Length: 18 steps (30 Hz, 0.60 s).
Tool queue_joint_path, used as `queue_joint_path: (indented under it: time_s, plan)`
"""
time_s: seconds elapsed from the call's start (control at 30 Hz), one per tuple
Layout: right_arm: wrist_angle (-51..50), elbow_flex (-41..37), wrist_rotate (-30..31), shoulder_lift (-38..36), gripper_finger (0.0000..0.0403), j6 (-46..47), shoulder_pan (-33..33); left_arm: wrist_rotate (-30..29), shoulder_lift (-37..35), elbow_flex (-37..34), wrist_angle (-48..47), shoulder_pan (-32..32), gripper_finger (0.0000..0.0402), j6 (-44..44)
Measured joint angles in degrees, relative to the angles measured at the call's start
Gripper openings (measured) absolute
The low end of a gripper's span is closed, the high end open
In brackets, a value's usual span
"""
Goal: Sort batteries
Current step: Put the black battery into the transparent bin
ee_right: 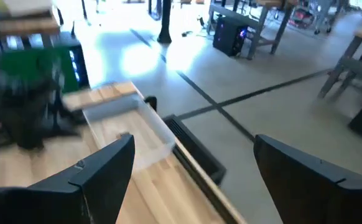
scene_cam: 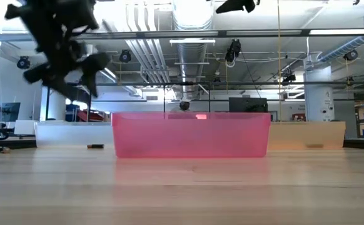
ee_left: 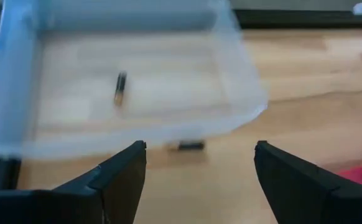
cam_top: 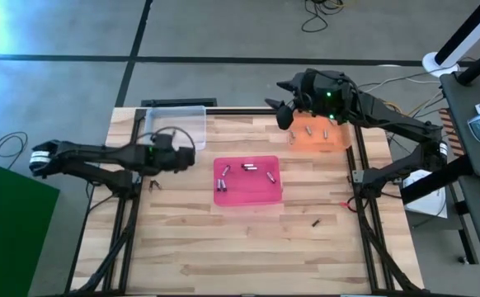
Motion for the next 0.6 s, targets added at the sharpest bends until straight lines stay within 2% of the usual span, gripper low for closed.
queue_joint_path:
  time_s: [0.1, 0.2, 0.37, 0.6]
  plan:
    - [-0.64, 0.57, -1.45, 0.00, 0.0313, 5.04, 0.50, 1.56, 0.96, -4.45, 1.13, -0.88, 0.0273, -4.55]
    - [-0.99, 0.98, -1.51, 0.00, 0.0311, 6.80, 2.60, 4.65, 2.05, -7.32, 4.78, 0.69, 0.0275, -5.01]
    - [-0.96, 2.70, 0.29, 1.00, 0.0316, 8.41, 7.48, 7.59, 4.03, -8.97, 11.97, 3.39, 0.0286, -0.98]
    - [-1.28, 4.79, 3.18, 3.77, 0.0317, 9.14, 11.47, 10.90, 9.50, -8.36, 14.72, 10.14, 0.0301, 5.50]
